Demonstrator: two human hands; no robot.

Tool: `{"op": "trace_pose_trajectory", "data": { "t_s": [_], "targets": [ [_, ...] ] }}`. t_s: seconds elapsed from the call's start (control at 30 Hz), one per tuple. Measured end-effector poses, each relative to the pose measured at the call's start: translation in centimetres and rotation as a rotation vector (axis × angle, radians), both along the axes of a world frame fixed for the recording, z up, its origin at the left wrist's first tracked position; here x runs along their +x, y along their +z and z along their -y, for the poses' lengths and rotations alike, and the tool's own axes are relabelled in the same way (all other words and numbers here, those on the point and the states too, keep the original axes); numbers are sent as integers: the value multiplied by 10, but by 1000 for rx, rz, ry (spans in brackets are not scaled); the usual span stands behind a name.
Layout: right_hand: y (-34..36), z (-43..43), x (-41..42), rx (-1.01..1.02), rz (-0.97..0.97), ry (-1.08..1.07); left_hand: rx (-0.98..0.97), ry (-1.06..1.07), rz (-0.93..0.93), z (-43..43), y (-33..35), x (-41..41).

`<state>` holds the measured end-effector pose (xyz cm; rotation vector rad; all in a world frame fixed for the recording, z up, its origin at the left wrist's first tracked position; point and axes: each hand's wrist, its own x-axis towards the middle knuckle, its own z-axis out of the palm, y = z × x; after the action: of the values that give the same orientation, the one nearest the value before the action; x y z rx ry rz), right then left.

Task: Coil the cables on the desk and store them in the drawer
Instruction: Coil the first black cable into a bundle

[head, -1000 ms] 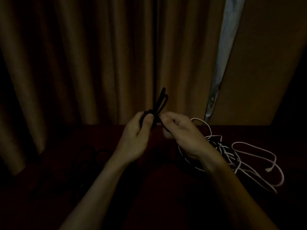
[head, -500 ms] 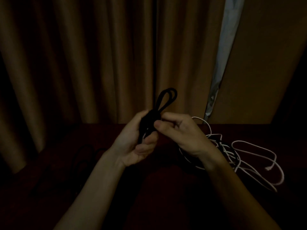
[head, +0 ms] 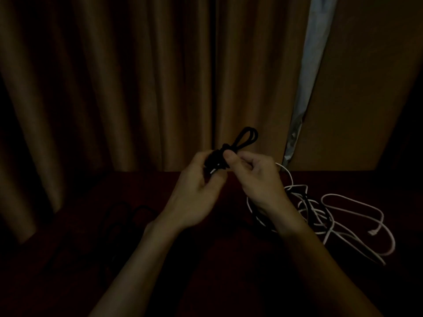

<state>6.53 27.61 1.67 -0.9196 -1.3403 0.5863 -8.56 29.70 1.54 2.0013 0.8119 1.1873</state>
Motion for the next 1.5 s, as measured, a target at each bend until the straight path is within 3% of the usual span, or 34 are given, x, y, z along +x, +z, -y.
{"op": "trace_pose_trajectory", "data": {
  "t_s": [0.07,0.13,0.23,0.4,0.57,0.7,0.87,1.0,1.07,1.13,1.23,1.3,1.37,1.5],
  "targets": [
    [0,0,-6,-12,-17,-34,222,67,-191,1,-4,0],
    [-1,1,-11,-29,-30,-28,361,166,-260,3,-7,2],
    [0,4,-16,-68,-3,1,356,214,-261,3,-8,0],
    [9,11,-6,-156,92,88,321,85,-260,0,-3,-8],
    [10,14,1,-172,191,78,-234,-47,125,-2,0,-10],
    [12,15,3,-122,161,63,-460,-233,322,1,6,-6],
    [15,14,2,-156,-115,232,-874,-640,624,9,11,3],
    [17,22,7,-134,-117,364,-1033,-1019,766,16,5,8],
    [18,24,9,-112,-33,334,-994,-992,664,18,6,8],
    [19,26,8,-96,32,209,-868,-663,428,19,9,8],
    [21,27,7,-81,56,82,-442,-195,87,16,6,9],
    [20,26,6,-44,100,-8,-199,-2,97,14,2,9],
    [17,22,7,-43,88,-76,12,66,67,11,2,6],
    [11,19,6,-101,35,-177,359,-6,-304,9,-10,9]
  ]
}}
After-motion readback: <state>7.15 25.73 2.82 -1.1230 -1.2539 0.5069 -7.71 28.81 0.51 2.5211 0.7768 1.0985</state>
